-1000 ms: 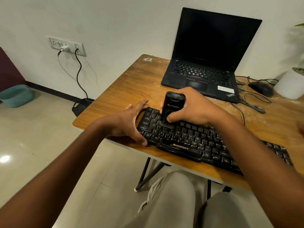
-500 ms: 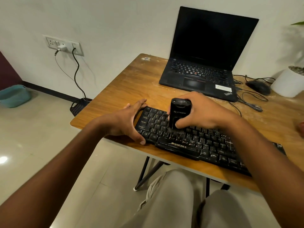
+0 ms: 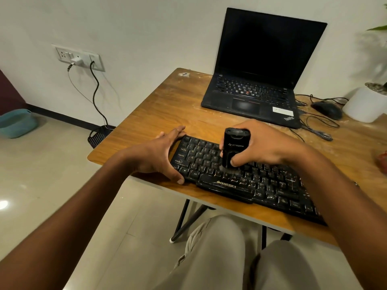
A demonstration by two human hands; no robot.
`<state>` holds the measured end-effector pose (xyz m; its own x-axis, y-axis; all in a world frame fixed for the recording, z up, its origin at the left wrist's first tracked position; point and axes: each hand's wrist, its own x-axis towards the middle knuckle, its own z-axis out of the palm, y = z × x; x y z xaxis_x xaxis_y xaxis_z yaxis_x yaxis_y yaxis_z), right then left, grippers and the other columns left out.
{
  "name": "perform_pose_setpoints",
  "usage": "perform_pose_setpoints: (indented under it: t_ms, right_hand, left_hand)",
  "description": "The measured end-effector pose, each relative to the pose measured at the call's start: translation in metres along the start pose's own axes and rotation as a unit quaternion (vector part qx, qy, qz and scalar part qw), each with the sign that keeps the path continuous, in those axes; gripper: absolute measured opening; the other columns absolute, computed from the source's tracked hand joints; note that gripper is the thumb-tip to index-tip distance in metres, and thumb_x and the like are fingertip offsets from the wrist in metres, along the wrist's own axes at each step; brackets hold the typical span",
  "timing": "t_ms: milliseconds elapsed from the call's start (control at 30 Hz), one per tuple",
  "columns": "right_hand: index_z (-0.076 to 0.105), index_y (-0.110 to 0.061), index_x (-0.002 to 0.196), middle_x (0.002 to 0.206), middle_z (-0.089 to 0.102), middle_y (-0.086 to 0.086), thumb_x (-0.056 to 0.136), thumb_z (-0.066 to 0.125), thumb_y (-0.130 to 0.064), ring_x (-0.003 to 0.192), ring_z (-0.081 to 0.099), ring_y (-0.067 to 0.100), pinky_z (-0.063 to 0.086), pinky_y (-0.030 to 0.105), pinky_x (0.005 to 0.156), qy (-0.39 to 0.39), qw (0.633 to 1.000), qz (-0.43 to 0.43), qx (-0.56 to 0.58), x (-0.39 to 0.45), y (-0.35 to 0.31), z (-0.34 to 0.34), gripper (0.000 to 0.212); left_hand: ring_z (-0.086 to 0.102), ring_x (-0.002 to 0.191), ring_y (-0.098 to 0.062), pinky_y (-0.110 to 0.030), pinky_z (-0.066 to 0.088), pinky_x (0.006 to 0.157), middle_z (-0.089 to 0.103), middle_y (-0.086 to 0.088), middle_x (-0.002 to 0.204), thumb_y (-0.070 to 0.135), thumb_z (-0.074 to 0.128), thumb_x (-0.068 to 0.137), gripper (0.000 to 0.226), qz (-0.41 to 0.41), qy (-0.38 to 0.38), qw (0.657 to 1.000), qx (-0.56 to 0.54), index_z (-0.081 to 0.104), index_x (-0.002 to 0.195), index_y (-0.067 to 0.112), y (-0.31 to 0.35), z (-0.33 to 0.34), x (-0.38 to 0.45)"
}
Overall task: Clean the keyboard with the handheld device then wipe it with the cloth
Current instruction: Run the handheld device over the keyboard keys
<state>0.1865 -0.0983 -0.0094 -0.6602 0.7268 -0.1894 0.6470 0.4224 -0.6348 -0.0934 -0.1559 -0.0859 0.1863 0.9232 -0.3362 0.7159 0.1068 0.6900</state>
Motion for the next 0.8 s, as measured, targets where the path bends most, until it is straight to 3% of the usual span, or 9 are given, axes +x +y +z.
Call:
perform_pose_setpoints:
  t_ms: [100, 233, 300, 433, 567, 800]
  right_hand:
    - [0.071, -0.019, 0.101, 0.096, 0.075, 0.008, 0.069, 0.086, -0.012, 0.088, 0.073, 0.030, 0.060, 0.056, 0.079, 0.033, 0.999, -0.005, 0.007, 0.006, -0.008, -0.001, 0.036]
    - [0.073, -0.024, 0.099, 0.094, 0.075, 0.001, 0.069, 0.086, -0.010, 0.087, 0.072, 0.021, 0.062, 0.046, 0.078, 0.066, 0.995, -0.038, 0.063, 0.020, -0.028, 0.027, 0.036]
    - [0.073, -0.023, 0.097, 0.093, 0.075, 0.002, 0.067, 0.086, -0.010, 0.087, 0.072, 0.022, 0.062, 0.050, 0.075, 0.072, 0.994, -0.046, 0.070, 0.027, -0.027, 0.036, 0.035]
    - [0.072, -0.027, 0.098, 0.099, 0.076, -0.001, 0.068, 0.086, -0.009, 0.093, 0.073, 0.021, 0.062, 0.050, 0.082, 0.035, 0.998, -0.004, 0.051, 0.018, -0.010, 0.023, 0.038]
    - [0.073, -0.028, 0.097, 0.095, 0.076, -0.004, 0.070, 0.086, -0.008, 0.090, 0.073, 0.019, 0.061, 0.048, 0.083, -0.016, 1.000, 0.004, -0.013, 0.000, -0.007, 0.001, 0.037]
    - [0.070, -0.018, 0.098, 0.090, 0.074, 0.004, 0.071, 0.085, -0.005, 0.080, 0.071, 0.020, 0.062, 0.045, 0.071, 0.078, 0.992, -0.042, 0.089, 0.024, -0.032, 0.039, 0.033]
  left_hand:
    - [0.000, 0.156, -0.033, -0.050, 0.015, 0.123, 0.006, -0.006, 0.169, 0.039, 0.101, 0.045, 0.155, 0.000, 0.003, 1.000, 0.003, -0.006, 0.156, 0.055, 0.001, 0.000, 0.000]
    - [-0.003, 0.156, -0.031, -0.051, 0.014, 0.125, 0.006, -0.008, 0.170, 0.043, 0.102, 0.045, 0.155, -0.004, 0.008, 1.000, 0.008, -0.006, 0.155, 0.058, -0.001, 0.000, 0.000]
    - [-0.001, 0.156, -0.032, -0.052, 0.016, 0.125, 0.006, -0.008, 0.169, 0.043, 0.102, 0.044, 0.155, -0.005, 0.005, 1.000, 0.006, -0.005, 0.154, 0.059, -0.002, 0.001, 0.001]
    - [0.015, 0.152, -0.033, -0.044, 0.022, 0.121, 0.010, -0.008, 0.167, 0.043, 0.102, 0.041, 0.156, 0.000, 0.007, 1.000, 0.008, -0.004, 0.154, 0.059, -0.003, 0.000, 0.002]
    - [0.014, 0.153, -0.036, -0.056, 0.023, 0.123, 0.010, -0.006, 0.168, 0.057, 0.099, 0.032, 0.159, 0.003, 0.001, 1.000, 0.009, -0.005, 0.152, 0.062, -0.005, 0.000, 0.003]
    - [0.017, 0.152, -0.036, -0.057, 0.030, 0.120, 0.009, -0.005, 0.167, 0.061, 0.098, 0.028, 0.160, 0.002, 0.000, 1.000, 0.007, -0.006, 0.150, 0.066, -0.006, -0.001, 0.003]
